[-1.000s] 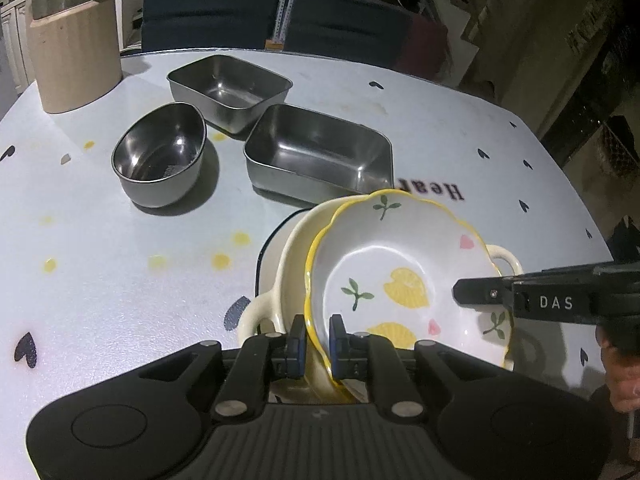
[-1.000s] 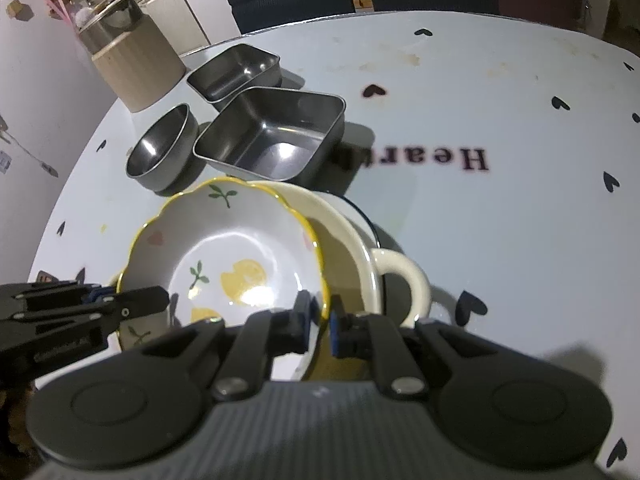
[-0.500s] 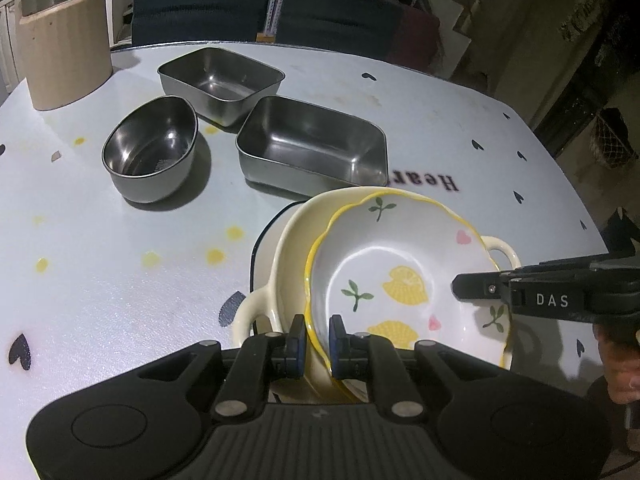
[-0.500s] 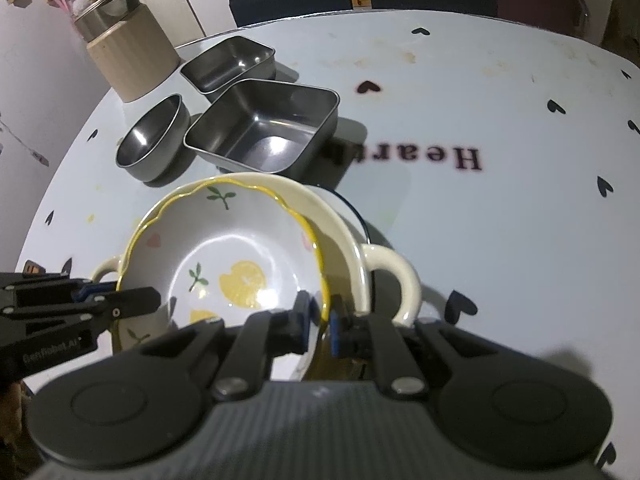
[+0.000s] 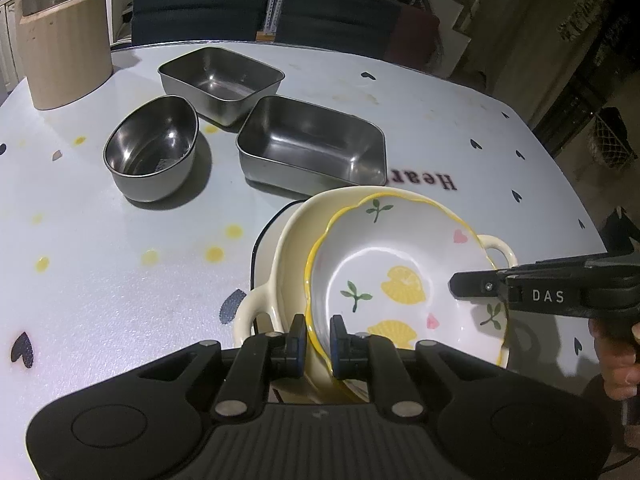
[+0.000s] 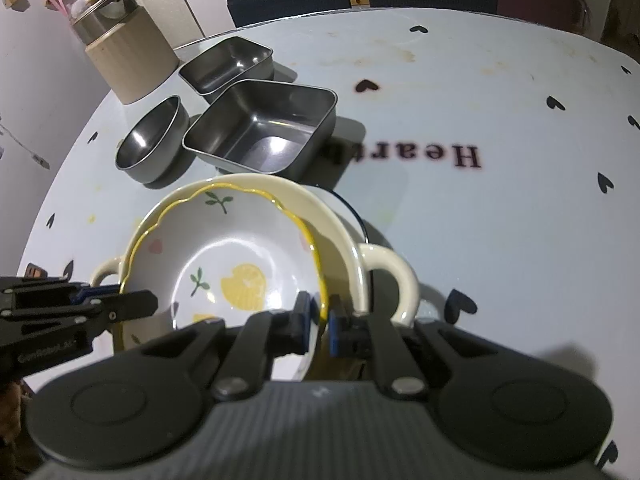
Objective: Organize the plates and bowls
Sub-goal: 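Settle the floral bowl down inside the cream bowl with both grippers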
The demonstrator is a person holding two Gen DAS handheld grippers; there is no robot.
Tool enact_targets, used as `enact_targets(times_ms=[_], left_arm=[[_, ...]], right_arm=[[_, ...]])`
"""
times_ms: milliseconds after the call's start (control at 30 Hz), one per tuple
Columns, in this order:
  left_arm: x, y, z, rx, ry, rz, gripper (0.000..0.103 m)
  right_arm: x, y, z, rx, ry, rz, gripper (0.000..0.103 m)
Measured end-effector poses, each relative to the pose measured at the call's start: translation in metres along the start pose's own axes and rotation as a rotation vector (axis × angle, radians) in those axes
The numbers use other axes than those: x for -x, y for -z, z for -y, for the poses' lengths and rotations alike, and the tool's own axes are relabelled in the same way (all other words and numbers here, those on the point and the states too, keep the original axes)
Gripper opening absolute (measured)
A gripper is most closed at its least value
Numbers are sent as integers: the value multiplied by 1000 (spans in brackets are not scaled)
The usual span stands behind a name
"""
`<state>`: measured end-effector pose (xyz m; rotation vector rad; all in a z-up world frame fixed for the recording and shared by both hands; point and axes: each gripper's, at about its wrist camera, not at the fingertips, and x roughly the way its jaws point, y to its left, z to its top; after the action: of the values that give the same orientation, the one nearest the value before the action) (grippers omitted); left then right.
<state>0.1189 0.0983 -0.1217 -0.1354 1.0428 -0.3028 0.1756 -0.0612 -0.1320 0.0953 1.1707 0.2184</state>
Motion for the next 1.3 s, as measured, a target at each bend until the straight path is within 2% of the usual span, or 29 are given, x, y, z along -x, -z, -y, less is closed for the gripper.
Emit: enact_targets(times_ms=[267,500,733,1300], left_arm=[[-1,-1,-3,8,6,1,11],[3,0,-4,12,4,11,12],[4,0,-3,11,-6,6,12],[10,1,-3,26,-22,-6,13]], right_arm=[[-1,-3,10,-70,-33,-30,11],[13,-2,22,-100,-71,-4,13],[13,1,20,-61,-83,0,7],[9,2,16,-15,-74,-6,7]])
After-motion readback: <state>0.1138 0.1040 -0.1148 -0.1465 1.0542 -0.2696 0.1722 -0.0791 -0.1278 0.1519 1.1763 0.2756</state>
